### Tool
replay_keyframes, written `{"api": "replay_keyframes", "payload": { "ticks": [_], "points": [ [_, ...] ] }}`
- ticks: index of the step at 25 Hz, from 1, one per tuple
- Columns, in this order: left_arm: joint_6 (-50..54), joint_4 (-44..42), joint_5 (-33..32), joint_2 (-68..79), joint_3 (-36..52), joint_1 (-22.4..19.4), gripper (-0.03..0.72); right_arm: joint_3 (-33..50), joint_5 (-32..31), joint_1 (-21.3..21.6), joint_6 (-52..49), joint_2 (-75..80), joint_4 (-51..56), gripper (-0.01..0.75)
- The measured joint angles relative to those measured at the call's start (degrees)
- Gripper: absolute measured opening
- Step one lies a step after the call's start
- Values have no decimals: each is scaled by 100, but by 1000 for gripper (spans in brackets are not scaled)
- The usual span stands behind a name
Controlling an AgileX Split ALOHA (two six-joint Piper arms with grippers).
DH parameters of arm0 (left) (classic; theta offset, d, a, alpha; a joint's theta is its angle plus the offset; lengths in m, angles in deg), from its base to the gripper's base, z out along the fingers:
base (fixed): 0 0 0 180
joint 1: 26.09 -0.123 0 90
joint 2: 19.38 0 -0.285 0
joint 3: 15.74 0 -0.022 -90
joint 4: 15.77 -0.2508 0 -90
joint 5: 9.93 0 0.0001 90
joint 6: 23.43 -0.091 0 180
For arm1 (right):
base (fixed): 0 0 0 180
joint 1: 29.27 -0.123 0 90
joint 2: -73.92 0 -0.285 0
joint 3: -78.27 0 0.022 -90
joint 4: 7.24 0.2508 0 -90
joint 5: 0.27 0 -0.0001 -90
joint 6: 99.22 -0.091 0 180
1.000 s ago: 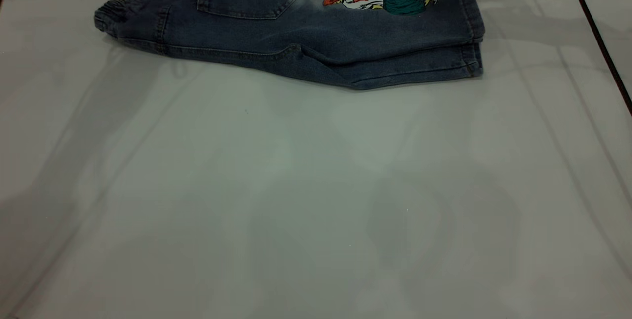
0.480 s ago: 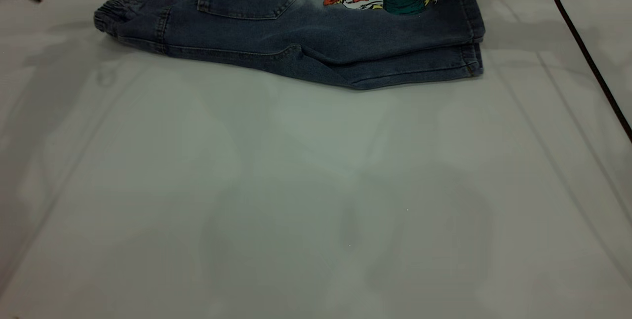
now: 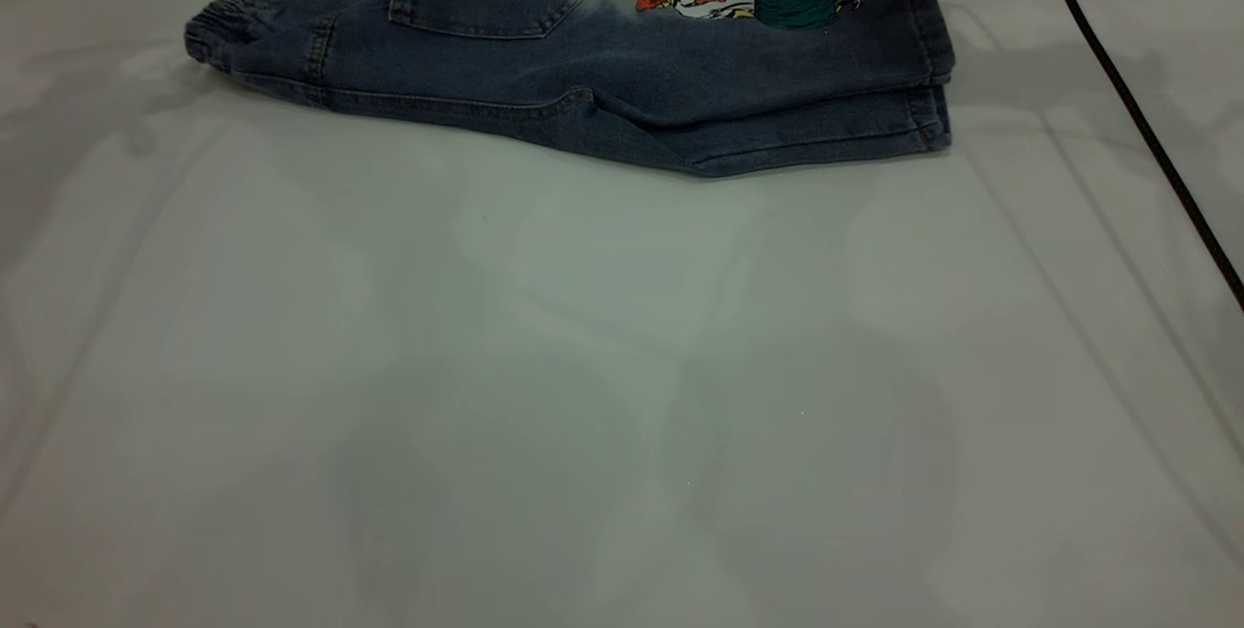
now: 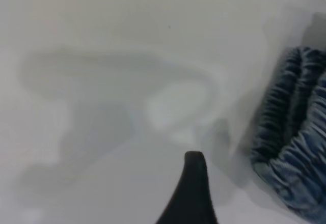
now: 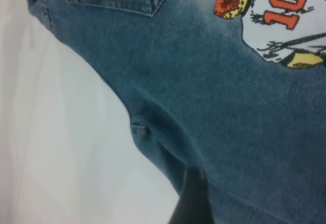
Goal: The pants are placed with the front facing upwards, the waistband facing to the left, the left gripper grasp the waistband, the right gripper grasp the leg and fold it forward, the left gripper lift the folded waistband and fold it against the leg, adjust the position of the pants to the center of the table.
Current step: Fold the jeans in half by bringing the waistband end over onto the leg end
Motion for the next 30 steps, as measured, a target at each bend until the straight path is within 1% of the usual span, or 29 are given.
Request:
{"api": "replay_keyframes", "payload": {
  "ticks": [3,5,8,15,21,27,30],
  "points": [
    [-628,834,-261,124,0,-244,582,0,0,0,-5,0,0,521],
    [-1004,1229,-365,250,5,-305,582,0,9,0,-5,0,0,521],
    [-1501,1845,-391,474,5,-261,582,0,20,0,-5,0,11,521],
    [-2315,2991,-98,1015,5,-222,581,0,2,-4,-5,0,11,520],
    [-2938,3814,-44,1197,10,-197,581,0,25,-4,-21,0,0,500],
    [-3474,4633,-146,1425,5,-103,580,0,41,2,-30,0,-1,497],
    [-3713,4972,-132,1448,5,-71,560,0,30,2,-30,0,11,497]
  ]
}}
